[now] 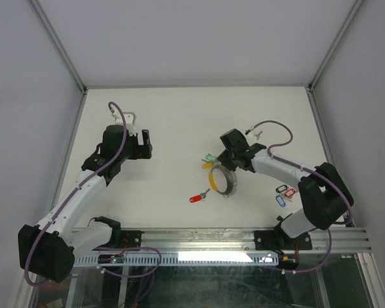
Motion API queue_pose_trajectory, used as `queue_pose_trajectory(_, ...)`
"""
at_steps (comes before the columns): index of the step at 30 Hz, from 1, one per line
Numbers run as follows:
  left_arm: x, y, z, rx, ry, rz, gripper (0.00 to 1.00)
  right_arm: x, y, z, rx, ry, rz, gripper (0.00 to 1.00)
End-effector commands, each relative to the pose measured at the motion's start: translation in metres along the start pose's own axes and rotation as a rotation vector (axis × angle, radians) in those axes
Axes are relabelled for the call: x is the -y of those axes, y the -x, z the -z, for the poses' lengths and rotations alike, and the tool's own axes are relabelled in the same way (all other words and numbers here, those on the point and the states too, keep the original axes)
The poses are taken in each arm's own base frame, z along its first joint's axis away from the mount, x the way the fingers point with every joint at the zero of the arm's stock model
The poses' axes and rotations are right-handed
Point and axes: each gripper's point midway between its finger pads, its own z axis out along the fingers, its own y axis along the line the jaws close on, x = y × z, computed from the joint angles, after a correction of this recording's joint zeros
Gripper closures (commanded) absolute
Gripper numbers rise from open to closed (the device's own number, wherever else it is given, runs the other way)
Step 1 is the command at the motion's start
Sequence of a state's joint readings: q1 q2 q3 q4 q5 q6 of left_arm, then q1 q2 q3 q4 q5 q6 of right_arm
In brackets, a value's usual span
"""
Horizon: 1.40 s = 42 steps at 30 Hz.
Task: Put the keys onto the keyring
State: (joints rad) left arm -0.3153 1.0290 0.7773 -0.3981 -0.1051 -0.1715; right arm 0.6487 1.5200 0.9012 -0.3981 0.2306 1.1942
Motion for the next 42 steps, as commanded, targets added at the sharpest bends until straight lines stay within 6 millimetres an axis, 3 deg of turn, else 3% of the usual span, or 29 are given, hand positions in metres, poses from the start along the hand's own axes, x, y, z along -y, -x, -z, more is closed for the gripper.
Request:
queue_pose_trajectory(1,0.005,0.026,0.01,0.082,-0.013,-0.007,0.09,-0.021,0.036,0.017,0.159,0.058,-0.233,0.72)
queue_pose_trajectory(19,0.005,0.025,0.007,0.071,-0.013,-0.01,0.09,0.005,0.021,-0.001,0.123,-0.044,-0.32,0.76)
queue_pose_trajectory(27,0.005,0.025,0.006,0.068,-0.013,-0.012,0.09,0.0,0.017,-0.01,0.09,-0.027,-0.288,0.77)
queue_pose_trajectory(31,0.005,0.024,0.007,0.069,-0.01,-0.014,0.09,-0.008,0.033,-0.005,0.125,0.032,-0.157,0.78)
queue_pose_trajectory(35,0.004,0.024,0.007,0.071,-0.009,-0.014,0.09,-0.018,0.051,0.008,0.116,0.145,0.181,0.75)
queue_pose_trajectory(42,0.005,0.025,0.006,0.069,-0.011,-0.015,0.09,-0.02,0.044,0.018,-0.051,0.253,0.748,0.65)
